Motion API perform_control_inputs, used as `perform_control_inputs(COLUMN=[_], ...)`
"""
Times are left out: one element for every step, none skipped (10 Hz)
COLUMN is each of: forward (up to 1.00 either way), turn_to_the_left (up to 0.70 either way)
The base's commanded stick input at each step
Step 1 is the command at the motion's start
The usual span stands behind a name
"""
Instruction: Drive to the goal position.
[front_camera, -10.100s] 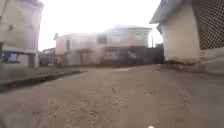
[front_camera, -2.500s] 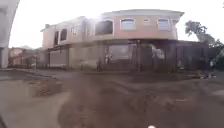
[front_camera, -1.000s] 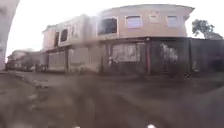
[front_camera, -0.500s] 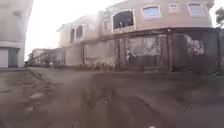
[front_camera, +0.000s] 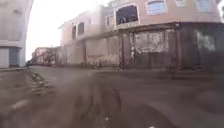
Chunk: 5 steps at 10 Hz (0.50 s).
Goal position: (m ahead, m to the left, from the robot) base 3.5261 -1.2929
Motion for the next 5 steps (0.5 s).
perform_control_inputs(forward=[1.0,1.0,1.0,1.0,1.0], turn_to_the_left=[0.0,0.0,0.0,0.0,0.0])
